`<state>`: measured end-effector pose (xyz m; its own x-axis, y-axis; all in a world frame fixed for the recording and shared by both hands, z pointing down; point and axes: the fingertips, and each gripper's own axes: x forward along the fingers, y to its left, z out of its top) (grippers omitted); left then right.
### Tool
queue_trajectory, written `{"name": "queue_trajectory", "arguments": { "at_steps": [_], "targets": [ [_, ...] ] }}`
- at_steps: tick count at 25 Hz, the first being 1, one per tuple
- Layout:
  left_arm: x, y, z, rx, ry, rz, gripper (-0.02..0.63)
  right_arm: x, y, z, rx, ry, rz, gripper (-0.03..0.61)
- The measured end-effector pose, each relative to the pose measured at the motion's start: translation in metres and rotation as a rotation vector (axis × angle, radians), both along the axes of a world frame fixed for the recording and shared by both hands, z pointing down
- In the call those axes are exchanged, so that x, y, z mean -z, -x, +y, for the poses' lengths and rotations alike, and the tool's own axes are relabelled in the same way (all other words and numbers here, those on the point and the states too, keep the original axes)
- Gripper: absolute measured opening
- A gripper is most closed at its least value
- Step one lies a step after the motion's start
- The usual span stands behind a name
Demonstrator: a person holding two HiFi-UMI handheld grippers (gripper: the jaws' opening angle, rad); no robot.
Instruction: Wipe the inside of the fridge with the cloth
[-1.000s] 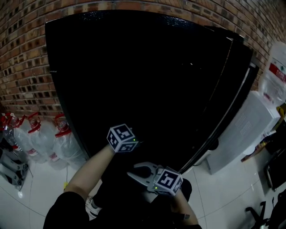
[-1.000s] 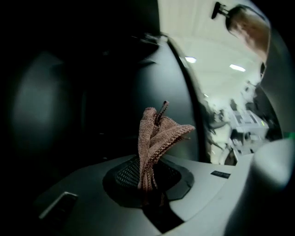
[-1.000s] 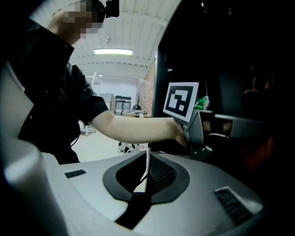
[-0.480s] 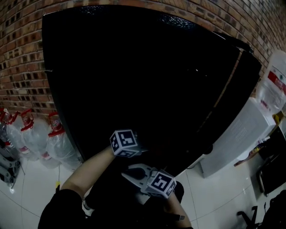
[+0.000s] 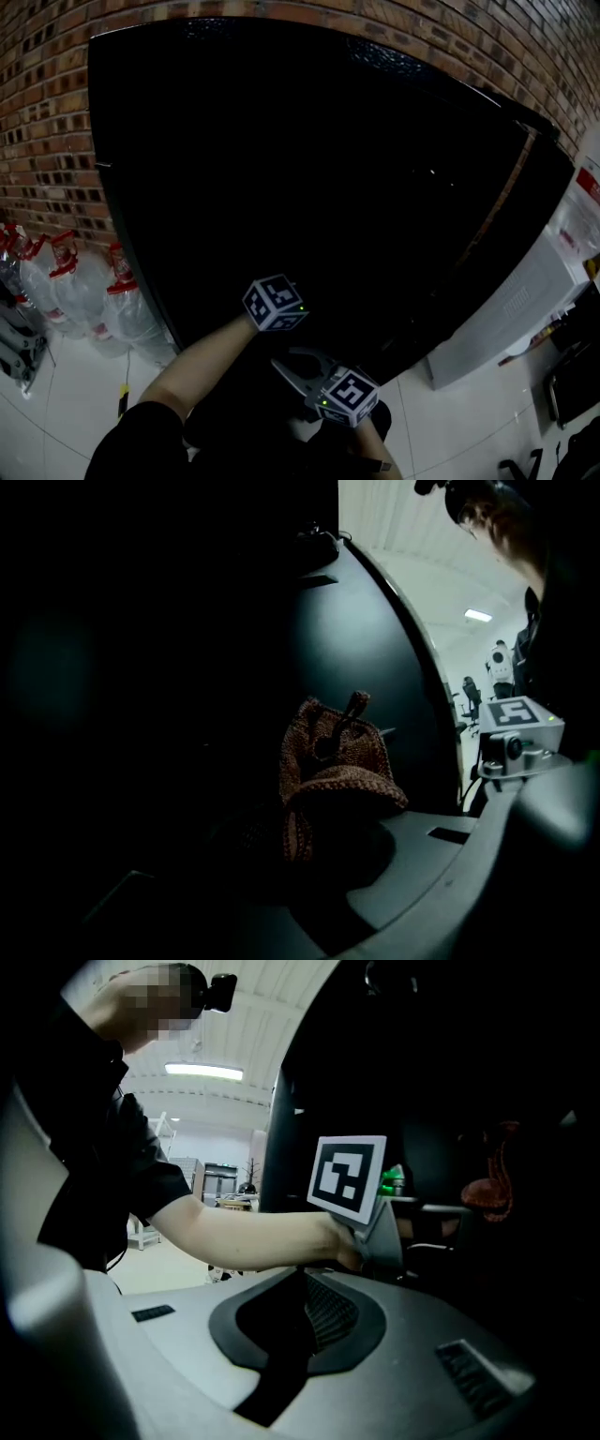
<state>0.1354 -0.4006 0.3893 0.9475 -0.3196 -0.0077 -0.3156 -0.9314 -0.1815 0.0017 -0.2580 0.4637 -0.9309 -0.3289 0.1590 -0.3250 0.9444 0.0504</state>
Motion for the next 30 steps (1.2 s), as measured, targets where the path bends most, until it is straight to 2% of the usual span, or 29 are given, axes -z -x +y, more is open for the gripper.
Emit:
{"name": "queue_trajectory", "arguments": {
  "at_steps": [2,8,15,19,26,30],
  "targets": [
    [0.001,0.001,-0.014,0.058,-0.016,-0.009,0.063,0.0,0.004,0.004,0.025,0.003,-0.004,0.026],
    [0.004,0.011,-0.066,0.239,0.012,0.013,0.063,-0.005,0.015,0.012,0.039,0.009,0.017,0.026],
    [0.005,0.018,-0.1,0.34,0.001,0.015,0.062,-0.003,-0.003,0.006,-0.022,0.062,-0.036,0.026],
    [0.008,0.019,-0.107,0.36,-0.001,0.024,0.063,0.001,-0.01,0.0,-0.043,0.08,-0.078,0.026],
    [0.005,0.035,-0.149,0.543,0.061,0.066,0.06,0.0,-0.012,0.0,-0.055,0.076,-0.082,0.026],
    [0.003,0.037,-0.159,0.569,0.072,0.088,0.06,-0.003,-0.017,-0.001,-0.067,0.106,-0.103,0.026]
  ]
}}
